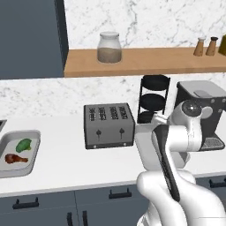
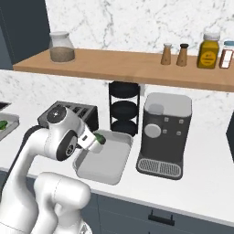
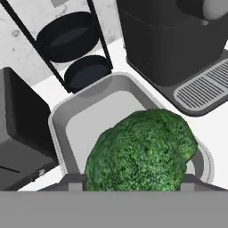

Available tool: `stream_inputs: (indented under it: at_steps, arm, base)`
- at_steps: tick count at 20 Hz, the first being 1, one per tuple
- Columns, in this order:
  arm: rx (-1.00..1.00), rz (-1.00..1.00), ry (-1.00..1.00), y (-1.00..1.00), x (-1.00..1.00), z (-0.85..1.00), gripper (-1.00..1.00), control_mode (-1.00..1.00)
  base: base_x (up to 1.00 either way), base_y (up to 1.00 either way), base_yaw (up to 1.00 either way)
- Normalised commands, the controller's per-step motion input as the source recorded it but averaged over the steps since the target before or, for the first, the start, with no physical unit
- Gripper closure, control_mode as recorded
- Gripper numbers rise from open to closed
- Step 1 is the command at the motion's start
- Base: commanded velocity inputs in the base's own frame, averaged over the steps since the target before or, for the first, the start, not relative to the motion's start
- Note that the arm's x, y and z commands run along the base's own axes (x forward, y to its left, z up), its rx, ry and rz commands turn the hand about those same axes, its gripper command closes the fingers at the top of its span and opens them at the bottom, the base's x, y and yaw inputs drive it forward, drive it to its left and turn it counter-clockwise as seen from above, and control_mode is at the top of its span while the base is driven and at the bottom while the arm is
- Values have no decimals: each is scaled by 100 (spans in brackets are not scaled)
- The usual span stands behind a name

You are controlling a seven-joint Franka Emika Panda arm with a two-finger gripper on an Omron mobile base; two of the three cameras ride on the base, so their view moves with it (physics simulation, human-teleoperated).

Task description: Place one broccoli and one chicken drumstick in each tupperware on the nearby counter, to pack two identical lunches.

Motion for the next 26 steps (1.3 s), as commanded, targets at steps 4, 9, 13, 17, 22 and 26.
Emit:
stream_inputs:
  at_steps: [4, 9, 13, 17, 22, 26]
  arm:
    - [0, -5, 7, -58, 19, -51, 100, -100]
    - [9, 1, 17, -17, 34, -46, 100, -100]
    - [10, 7, 8, -5, 38, -29, 100, -100]
    - [2, 5, 2, 0, 49, -25, 100, -100]
    - [1, 2, 0, 0, 51, -20, 100, -100]
    - [0, 1, 0, -1, 45, -21, 100, -100]
  base:
    - [0, 0, 0]
    - [0, 0, 0]
    - [0, 0, 0]
    - [0, 0, 0]
    - [0, 0, 0]
    - [0, 0, 0]
